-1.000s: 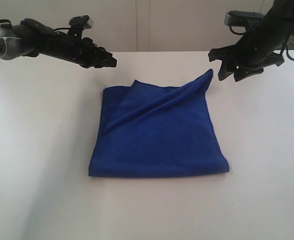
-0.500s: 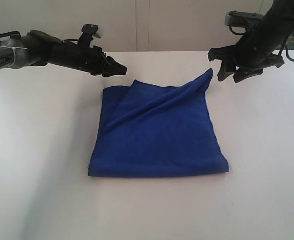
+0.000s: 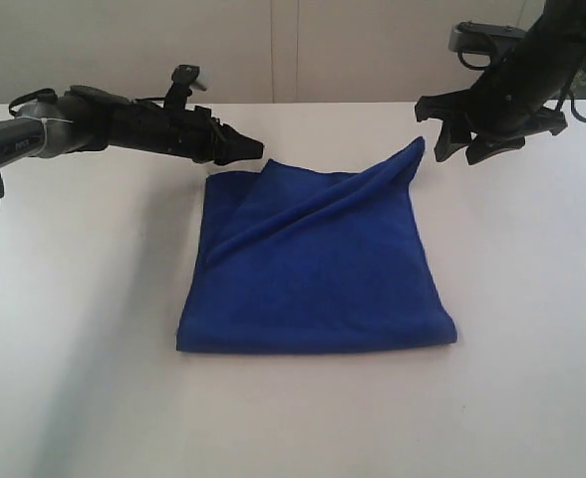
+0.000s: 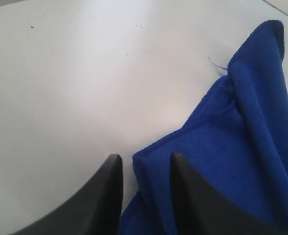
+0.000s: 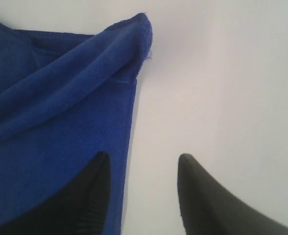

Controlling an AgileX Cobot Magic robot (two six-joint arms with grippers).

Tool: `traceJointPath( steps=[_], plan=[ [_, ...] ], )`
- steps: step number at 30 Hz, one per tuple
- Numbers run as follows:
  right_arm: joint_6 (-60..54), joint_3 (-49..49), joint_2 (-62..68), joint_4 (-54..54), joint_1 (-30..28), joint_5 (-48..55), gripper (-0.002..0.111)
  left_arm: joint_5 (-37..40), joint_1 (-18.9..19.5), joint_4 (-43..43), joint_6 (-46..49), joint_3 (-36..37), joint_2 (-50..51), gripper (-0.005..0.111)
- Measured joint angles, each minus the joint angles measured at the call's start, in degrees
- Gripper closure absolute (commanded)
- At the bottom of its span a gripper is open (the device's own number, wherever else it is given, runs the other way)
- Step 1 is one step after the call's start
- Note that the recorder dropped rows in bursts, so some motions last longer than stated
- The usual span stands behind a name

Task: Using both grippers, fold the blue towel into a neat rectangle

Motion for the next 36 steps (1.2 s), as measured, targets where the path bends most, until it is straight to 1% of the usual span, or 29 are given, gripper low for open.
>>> traceJointPath(
  steps=[8,14,19,24,30,36],
  plan=[
    [0.0,0.0,0.0,0.0,0.0,-0.9,0.066,1.0,0.0,-0.3,4.4,0.0,2.3,0.072],
    [0.0,0.0,0.0,0.0,0.0,-1.0,0.066,1.4,0.0,-2.8,7.6,0.0,2.4,0.072],
    [0.0,0.0,0.0,0.0,0.0,-1.1,0.066,-0.6,-0.5,-3.2,10.0,0.0,2.4,0.072],
    [0.0,0.0,0.0,0.0,0.0,-1.1,0.066,-0.6,-0.7,-3.3,10.8,0.0,2.4,0.072],
    [0.0,0.0,0.0,0.0,0.0,-1.1,0.066,1.6,-0.7,-3.4,12.8,0.0,2.4,0.072],
    [0.0,0.0,0.0,0.0,0.0,-1.2,0.066,1.7,-0.8,-3.9,13.9,0.0,2.6,0.072]
  ],
)
